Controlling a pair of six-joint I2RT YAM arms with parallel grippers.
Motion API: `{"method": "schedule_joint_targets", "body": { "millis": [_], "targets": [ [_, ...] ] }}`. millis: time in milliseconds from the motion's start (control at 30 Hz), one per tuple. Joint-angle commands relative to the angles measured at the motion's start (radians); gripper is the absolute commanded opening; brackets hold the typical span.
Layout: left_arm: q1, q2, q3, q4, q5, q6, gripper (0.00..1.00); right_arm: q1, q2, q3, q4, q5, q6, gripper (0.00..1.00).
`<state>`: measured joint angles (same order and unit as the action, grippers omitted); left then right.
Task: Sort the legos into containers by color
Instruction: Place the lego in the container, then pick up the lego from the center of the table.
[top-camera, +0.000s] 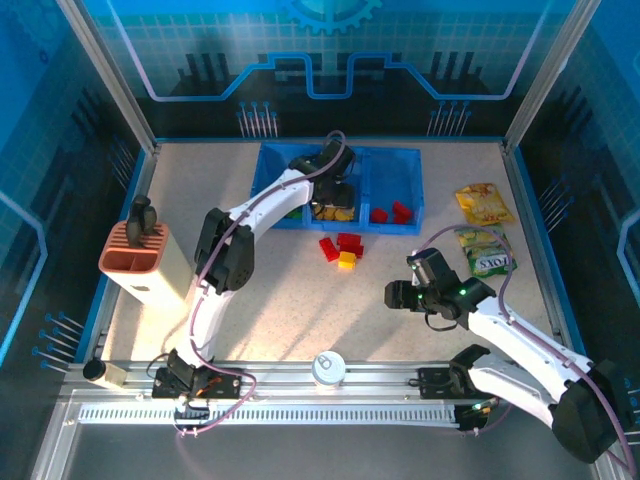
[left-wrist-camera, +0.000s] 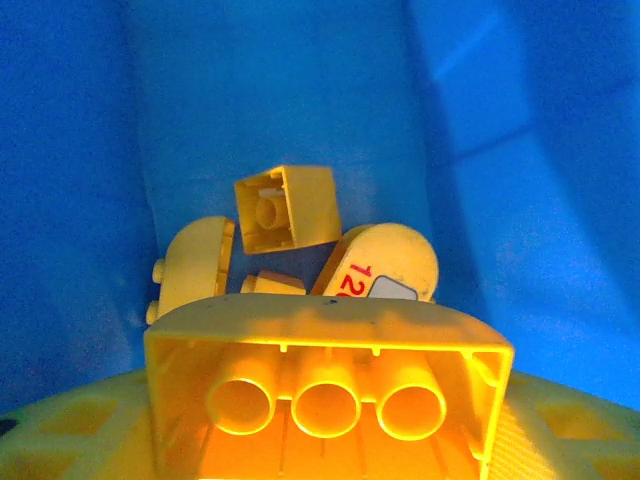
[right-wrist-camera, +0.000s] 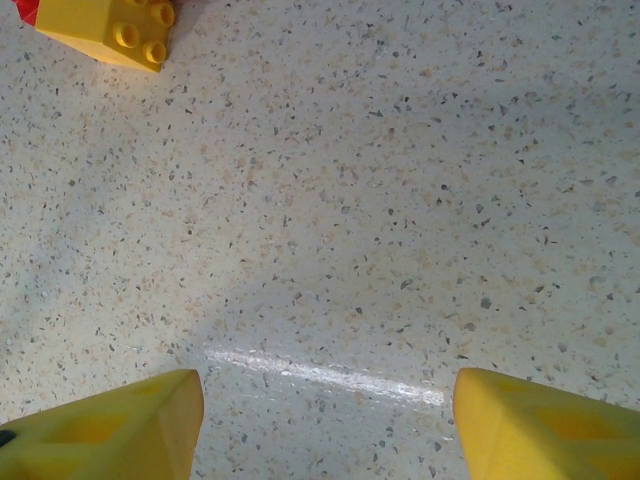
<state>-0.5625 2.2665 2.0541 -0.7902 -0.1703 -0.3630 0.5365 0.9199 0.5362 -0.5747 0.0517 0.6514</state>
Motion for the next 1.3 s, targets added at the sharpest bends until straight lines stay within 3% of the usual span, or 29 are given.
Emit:
{"method": "schedule_joint_targets", "body": {
  "millis": [0,167,500,933,1267],
  "targets": [
    [0.015,0.002,0.059,-0.042,0.012,0.018,0.65,0.006,-0.013,-0.003,-0.016,0.016,0.005,0.68],
    [0.016,-0.003,0.070,-0.062,0.029,0.018,0.76,0.007,-0.010,-0.005,-0.011,0.008,0.008,0.69],
    [0.012,-0.212,-0.122,0.035,0.071,0.002,0.81,0.006,0.007,0.024,-0.012,0.022,-0.001,0.71],
    [0.006,-0.745,-0.815,0.329,0.101,-0.082,0.79,0.036,0.207,0.191,0.049,-0.004,-0.029,0.68],
    [-0.035,-1.135,-1.254,0.364,0.071,-0.177,0.78,0.111,0.543,0.441,0.060,-0.020,0.027,0.65]
  ]
}}
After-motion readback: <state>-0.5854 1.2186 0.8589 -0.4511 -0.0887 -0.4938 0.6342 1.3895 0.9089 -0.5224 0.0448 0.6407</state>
